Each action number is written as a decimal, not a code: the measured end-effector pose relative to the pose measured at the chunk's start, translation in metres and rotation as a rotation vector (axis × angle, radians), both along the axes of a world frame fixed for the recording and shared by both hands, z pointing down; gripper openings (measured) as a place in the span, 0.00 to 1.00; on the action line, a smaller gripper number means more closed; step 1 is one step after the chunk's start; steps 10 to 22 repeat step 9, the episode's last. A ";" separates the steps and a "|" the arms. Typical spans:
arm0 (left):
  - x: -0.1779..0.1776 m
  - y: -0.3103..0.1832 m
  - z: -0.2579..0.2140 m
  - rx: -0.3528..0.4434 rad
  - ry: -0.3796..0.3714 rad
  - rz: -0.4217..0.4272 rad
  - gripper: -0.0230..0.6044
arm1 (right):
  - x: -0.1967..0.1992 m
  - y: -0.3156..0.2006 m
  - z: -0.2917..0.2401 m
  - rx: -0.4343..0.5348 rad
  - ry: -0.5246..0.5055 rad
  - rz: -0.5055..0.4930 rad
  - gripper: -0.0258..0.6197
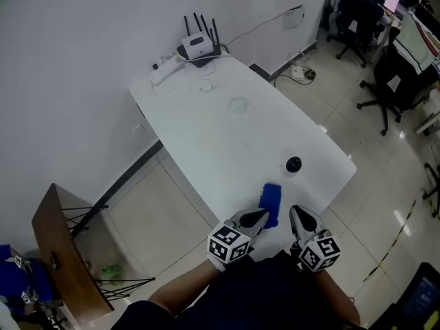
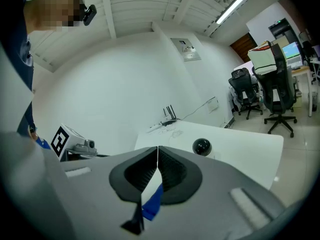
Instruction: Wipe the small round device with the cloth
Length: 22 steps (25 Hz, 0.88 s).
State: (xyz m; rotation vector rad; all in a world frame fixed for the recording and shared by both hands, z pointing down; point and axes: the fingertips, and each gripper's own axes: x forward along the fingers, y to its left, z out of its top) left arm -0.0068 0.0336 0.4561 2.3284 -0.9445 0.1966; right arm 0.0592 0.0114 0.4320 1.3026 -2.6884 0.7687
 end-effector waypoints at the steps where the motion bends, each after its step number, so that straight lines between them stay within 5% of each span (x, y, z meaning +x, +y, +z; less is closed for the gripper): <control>1: 0.001 0.001 -0.004 0.014 0.011 0.009 0.04 | -0.002 0.000 -0.002 0.010 0.003 -0.001 0.06; 22: 0.011 0.002 -0.009 0.062 -0.002 0.031 0.04 | -0.003 -0.004 -0.006 0.050 0.011 -0.012 0.06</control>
